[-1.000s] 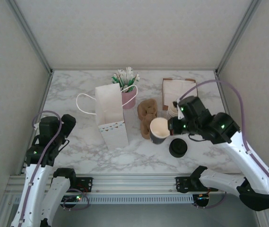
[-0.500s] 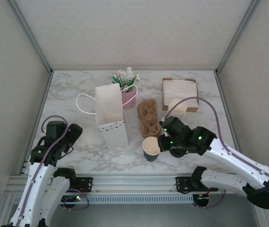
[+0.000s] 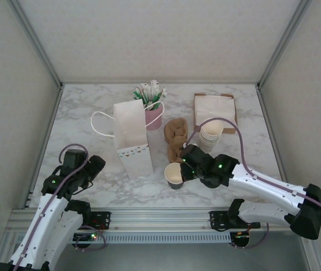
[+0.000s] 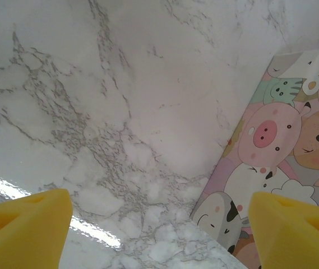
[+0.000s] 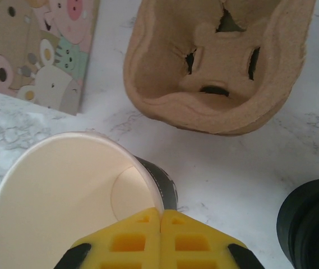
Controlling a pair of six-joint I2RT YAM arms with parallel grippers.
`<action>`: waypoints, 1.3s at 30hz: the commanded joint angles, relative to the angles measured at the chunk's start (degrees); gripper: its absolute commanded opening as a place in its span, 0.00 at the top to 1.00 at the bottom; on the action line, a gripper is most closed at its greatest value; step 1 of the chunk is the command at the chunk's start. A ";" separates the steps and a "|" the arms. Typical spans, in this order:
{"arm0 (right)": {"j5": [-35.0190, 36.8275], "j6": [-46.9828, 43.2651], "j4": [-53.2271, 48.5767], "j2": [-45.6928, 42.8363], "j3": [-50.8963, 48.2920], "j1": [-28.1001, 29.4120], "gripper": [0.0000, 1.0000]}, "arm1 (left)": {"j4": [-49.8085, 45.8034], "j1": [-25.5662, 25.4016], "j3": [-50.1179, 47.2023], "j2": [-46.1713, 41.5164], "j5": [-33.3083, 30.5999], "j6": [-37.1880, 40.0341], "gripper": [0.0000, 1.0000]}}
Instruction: Pack the takeout coffee
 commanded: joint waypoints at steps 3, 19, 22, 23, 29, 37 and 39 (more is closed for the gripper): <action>2.27 1.77 5.39 0.79 -2.80 0.64 0.97 | 0.97 -0.86 -0.98 -0.67 0.15 -1.98 0.17; 2.84 1.41 4.64 -0.91 -4.20 0.77 0.70 | 1.50 -1.53 -1.65 -0.89 -0.53 -2.36 0.15; 4.49 2.48 1.02 -1.77 -2.17 0.81 0.68 | 1.41 -1.60 -1.39 -0.61 -0.82 -2.36 0.15; 5.66 3.28 -0.84 -2.13 -1.18 0.77 0.67 | 1.49 -1.57 -1.30 -0.54 -0.90 -2.36 0.15; 15.35 15.60 -20.22 -5.38 6.99 0.34 0.44 | 1.76 -1.57 -0.53 0.14 -1.17 -1.68 0.15; 9.22 29.18 -30.21 -7.13 7.55 -8.77 0.23 | 2.84 -1.63 -1.10 0.47 -0.87 -1.95 0.15; 8.52 30.06 -29.54 -7.21 6.21 -10.25 0.23 | 2.50 -1.65 -0.86 0.34 -1.00 -1.67 0.15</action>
